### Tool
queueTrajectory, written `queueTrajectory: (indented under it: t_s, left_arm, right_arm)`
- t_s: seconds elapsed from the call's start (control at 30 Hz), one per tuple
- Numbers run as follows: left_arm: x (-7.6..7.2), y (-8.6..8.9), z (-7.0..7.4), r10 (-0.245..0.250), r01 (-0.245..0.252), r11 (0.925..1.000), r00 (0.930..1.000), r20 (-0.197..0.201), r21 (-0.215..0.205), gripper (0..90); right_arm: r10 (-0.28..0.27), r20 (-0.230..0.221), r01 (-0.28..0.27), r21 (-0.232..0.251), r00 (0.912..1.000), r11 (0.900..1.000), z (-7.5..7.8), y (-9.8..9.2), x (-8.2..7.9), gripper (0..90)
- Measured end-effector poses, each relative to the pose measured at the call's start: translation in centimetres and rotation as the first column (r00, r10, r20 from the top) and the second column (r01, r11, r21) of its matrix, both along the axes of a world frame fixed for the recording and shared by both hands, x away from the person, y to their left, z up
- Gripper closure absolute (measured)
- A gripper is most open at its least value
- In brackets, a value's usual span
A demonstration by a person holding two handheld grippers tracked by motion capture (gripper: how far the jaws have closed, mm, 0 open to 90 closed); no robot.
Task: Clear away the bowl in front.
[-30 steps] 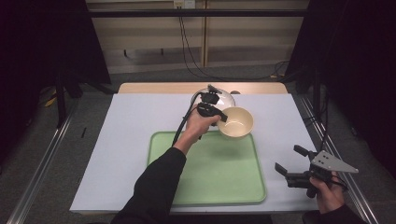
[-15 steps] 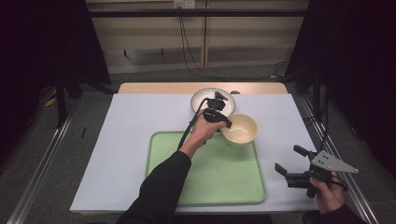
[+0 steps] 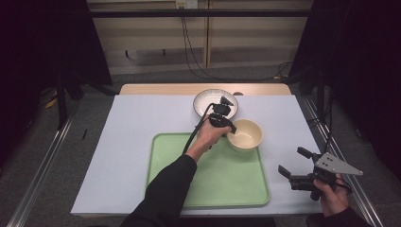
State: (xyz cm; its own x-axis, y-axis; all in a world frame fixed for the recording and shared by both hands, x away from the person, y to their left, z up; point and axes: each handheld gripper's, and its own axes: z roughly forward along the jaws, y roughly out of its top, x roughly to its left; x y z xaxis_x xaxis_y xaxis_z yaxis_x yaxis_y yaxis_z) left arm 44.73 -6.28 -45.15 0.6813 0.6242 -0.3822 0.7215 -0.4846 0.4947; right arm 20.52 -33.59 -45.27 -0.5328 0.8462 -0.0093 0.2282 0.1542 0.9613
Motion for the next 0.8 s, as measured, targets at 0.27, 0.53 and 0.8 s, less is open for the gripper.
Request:
queueTrajectory:
  t_s: [0.27,0.53,0.8]
  left_arm:
    - [-0.01,-0.39,-0.19,0.016,-0.016,0.9999,0.9998,0.007,-0.004,82.9]
    - [-0.11,-0.51,-0.18,-0.006,0.006,0.9999,0.9994,0.035,-0.012,81.1]
    - [-0.19,0.11,0.42,-0.013,0.020,0.9977,0.9949,0.100,-0.065,73.8]
  right_arm:
    - [0.001,0.000,-0.001,0.002,1.0000,1.000,0.02,-0.04,0.00,1.4]
    - [0.001,0.002,-0.001,0.005,1.0000,1.000,0.02,0.00,0.00,1.4]
    - [0.000,0.002,0.000,0.003,1.0000,1.000,0.01,-0.03,0.03,1.5]
